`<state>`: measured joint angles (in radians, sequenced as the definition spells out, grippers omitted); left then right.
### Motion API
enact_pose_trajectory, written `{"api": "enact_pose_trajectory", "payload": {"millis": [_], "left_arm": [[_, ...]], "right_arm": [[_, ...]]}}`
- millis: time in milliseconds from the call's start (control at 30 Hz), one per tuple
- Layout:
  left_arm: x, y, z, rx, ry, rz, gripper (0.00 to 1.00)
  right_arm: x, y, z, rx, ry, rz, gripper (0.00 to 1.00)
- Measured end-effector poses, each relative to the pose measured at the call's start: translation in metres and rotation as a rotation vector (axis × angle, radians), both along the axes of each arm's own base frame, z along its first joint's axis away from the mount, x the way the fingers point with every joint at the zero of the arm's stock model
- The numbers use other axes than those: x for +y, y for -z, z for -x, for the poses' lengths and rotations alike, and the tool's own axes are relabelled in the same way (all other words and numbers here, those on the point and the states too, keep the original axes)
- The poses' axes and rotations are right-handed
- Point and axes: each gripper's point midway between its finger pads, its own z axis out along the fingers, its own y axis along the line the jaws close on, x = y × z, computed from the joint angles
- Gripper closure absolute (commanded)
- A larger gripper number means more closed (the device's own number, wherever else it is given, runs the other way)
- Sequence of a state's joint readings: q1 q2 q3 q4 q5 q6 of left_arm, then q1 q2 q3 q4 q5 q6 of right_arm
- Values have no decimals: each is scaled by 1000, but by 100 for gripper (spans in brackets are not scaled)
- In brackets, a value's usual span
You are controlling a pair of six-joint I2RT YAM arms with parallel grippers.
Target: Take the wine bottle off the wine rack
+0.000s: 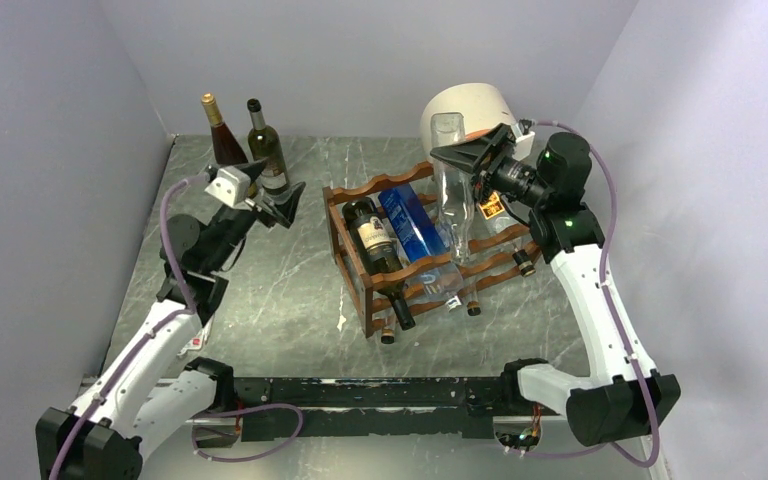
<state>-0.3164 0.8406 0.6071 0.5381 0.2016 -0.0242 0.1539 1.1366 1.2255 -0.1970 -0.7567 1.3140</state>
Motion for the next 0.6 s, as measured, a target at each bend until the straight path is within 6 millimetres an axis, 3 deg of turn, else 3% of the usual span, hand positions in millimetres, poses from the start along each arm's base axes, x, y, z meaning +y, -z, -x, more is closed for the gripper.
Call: {"api": "enact_pose_trajectory", "payload": {"millis": [133, 267, 433, 600], "left_arm": [[-33, -36, 11, -42, 190, -12, 13], [-68, -64, 39, -109, 358, -43, 14], [-122, -69, 86, -187, 520, -164, 12], [-169, -59, 138, -312, 609, -314, 9]], "right_arm": [[5, 3, -1, 83, -26, -51, 100], [15, 18, -6, 180, -55, -57, 100], [30, 35, -2, 290, -99, -60, 100], [35, 39, 3, 336, -108, -29, 100]]}}
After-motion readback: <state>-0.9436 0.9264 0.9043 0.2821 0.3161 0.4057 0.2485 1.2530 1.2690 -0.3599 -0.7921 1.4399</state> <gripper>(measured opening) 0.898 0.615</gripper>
